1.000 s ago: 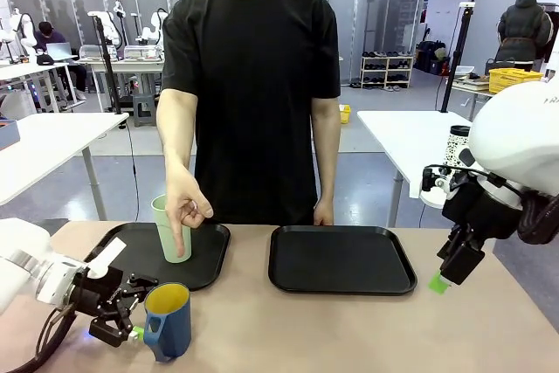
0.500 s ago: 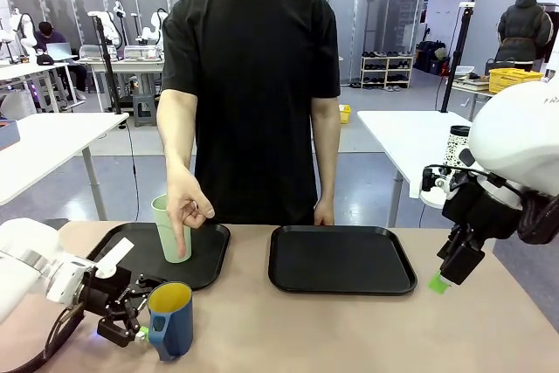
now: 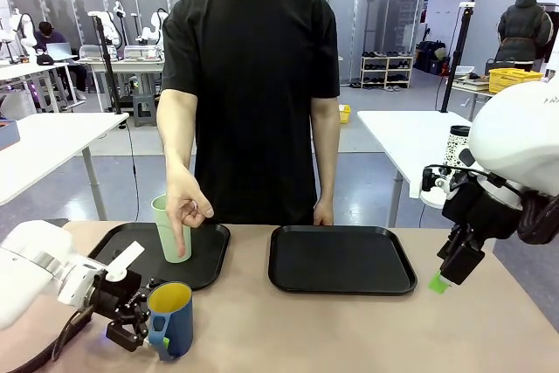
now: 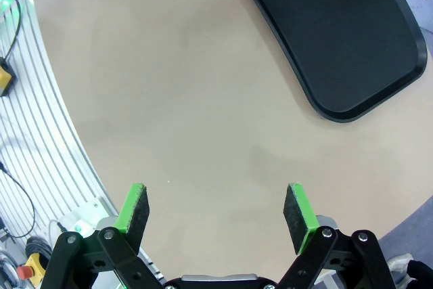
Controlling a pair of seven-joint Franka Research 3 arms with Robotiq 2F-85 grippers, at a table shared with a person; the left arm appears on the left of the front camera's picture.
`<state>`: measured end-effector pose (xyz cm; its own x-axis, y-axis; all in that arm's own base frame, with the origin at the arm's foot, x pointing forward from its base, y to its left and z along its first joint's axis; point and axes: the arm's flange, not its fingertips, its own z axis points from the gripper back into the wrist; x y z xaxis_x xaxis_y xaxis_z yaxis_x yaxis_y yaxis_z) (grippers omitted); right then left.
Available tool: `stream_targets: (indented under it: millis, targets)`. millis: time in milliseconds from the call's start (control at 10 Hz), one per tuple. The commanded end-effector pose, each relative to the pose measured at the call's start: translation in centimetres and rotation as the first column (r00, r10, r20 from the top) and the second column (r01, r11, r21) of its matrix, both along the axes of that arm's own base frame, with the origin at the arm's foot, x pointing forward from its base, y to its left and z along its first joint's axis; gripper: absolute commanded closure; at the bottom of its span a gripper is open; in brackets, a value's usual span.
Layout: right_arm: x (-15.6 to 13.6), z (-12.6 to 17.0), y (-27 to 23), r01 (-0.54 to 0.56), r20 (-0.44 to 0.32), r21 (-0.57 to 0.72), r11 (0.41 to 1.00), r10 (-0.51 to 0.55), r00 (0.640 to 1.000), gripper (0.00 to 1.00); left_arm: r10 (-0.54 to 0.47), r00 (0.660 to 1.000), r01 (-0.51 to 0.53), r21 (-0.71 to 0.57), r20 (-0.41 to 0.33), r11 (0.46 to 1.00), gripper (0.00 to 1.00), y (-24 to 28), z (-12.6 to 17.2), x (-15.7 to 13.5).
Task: Sort and store the cups by type.
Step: Pick up the Handle plastic cup and place it into the empty Flat Tray.
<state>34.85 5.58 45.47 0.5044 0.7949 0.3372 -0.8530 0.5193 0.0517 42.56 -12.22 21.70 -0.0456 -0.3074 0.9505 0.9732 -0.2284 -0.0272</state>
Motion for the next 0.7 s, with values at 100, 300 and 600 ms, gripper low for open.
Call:
stream_targets:
  millis: [100, 300, 600]
  targets:
    - [-0.08, -0.23, 0.05, 0.012, 0.006, -0.002, 1.0, -0.012, 1.0, 0.0, -0.039, 0.999, 0.04, -0.043, 0.019, 0.998, 0.0, -0.82, -0.82, 0.41]
    - [-0.08, -0.23, 0.05, 0.012, 0.006, -0.002, 1.0, -0.012, 1.0, 0.0, -0.044, 0.999, 0.045, -0.064, 0.022, 0.997, 0.0, -0.95, -0.9, 0.3]
    - [-0.08, -0.23, 0.05, 0.012, 0.006, -0.002, 1.0, -0.012, 1.0, 0.0, -0.045, 0.999, 0.046, -0.099, 0.008, 0.994, 0.25, -1.13, -1.19, 0.01]
